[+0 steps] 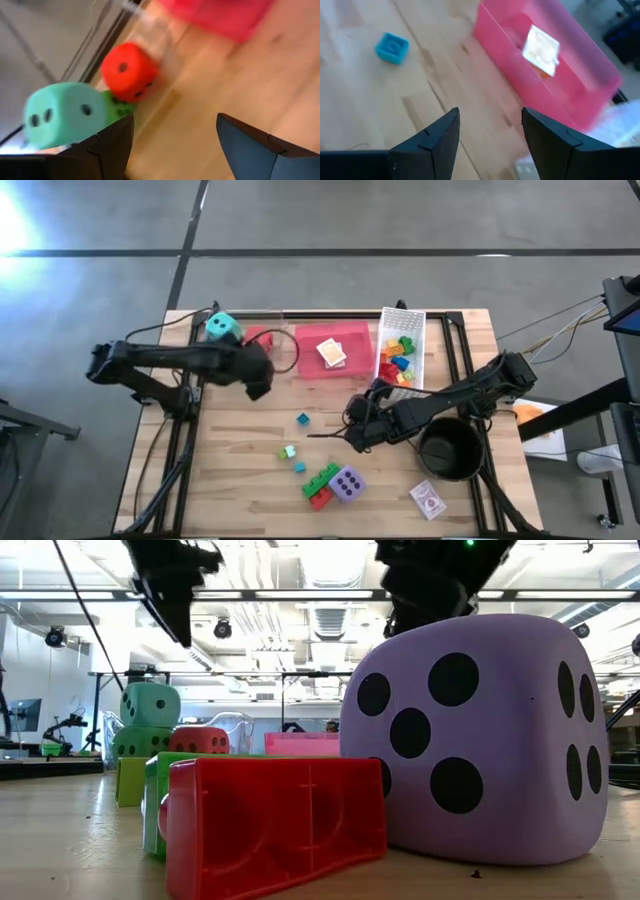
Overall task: Pick & Place Toys
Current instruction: Put the top small blue game piece into the white bin
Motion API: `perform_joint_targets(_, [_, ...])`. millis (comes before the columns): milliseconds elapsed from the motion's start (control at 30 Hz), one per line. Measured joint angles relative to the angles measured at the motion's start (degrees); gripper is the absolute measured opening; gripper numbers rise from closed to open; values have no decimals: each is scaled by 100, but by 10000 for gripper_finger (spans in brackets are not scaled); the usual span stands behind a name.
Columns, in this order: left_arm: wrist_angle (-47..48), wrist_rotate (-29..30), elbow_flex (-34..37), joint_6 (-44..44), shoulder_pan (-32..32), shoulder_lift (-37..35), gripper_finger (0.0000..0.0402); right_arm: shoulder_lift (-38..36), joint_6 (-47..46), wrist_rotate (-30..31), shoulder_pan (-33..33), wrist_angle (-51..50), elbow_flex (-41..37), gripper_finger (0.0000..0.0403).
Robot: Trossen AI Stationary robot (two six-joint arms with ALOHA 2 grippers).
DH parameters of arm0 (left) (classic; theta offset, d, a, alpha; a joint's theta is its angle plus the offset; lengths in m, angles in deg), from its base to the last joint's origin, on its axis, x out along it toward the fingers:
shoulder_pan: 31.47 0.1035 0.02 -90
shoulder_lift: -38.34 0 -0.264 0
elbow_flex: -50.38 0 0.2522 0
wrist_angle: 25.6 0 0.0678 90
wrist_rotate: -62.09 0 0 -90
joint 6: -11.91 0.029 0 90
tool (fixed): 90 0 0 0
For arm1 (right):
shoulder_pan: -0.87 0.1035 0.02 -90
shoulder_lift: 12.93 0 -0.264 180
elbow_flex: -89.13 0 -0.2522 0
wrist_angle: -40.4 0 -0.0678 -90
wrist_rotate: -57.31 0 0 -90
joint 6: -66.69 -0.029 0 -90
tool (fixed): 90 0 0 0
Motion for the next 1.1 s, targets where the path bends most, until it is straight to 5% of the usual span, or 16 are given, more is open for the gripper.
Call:
perform_joint_targets(300, [-1734,-8,976,-230,-1449,-1267,282,0,1227,-943,-275,1828,0,207])
perform_joint_targets(567, [-1607,-119,1256,-209,-1718,-1523,282,35,1453,-2352,-969,2510,0,237])
perform_joint_targets(867, [-1607,0,1256,-39,-1729,-1782,282,35,1222,-2370,-1082,2776,0,331])
perform_joint_targets(1100, [-2537,18,1502,484,-2014,-2058,282,202,1066,-2133,-1091,2878,39,349])
